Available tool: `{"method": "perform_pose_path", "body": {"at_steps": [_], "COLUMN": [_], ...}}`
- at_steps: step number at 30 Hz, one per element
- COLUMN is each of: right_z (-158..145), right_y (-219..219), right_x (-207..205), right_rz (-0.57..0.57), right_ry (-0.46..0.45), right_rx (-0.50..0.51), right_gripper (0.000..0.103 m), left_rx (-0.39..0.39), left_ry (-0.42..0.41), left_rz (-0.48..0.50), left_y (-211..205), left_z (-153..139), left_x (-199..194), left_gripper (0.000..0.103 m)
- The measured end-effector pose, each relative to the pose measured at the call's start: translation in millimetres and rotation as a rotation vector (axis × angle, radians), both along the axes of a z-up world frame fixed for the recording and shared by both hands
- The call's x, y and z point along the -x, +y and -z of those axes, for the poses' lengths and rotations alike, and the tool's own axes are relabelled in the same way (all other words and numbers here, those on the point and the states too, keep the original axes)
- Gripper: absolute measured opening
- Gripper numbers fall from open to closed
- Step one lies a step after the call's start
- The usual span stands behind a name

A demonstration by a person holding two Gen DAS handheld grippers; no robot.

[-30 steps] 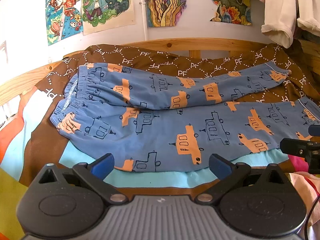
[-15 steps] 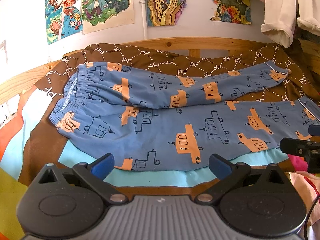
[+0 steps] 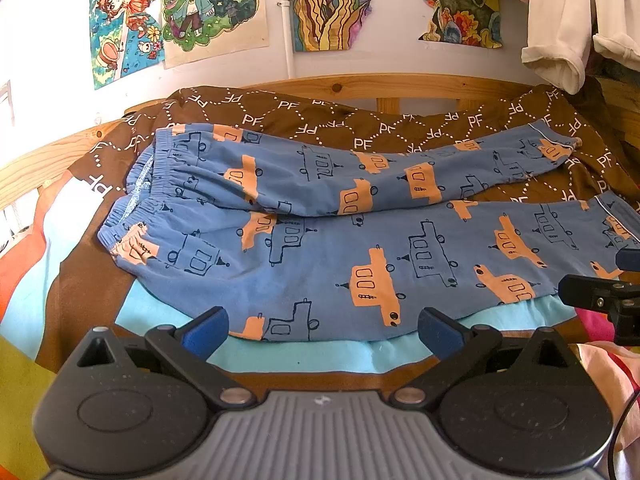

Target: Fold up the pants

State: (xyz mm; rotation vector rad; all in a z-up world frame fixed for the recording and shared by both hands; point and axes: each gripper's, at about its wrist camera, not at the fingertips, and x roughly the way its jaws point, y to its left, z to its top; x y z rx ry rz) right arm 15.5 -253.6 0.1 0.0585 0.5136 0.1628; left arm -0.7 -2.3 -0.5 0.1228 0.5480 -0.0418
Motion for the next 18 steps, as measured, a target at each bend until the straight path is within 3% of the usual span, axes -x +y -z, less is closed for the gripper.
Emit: {"method": "perform_pose_path", "body": {"at_steps": [12, 18], "right_z": [-0.7, 4.4], "right_y": [-0.2, 1.0], "right_x": [0.2, -5.5], "right_rz": [0.0, 0.008], "right_ry": [0.004, 0.05], "right_rx": [0.001, 0.035], "right_gripper": [0.102, 0.102], "left_rx": [0.0, -0.012], "left_ry": [0.012, 0.044], "left_rz": [0.0, -0.013], "left_y": [-1.0, -2.0], "left_z": [1.8, 5.2], "left_x": [-1.2, -5.5], "left_gripper": [0.103, 0.103]}}
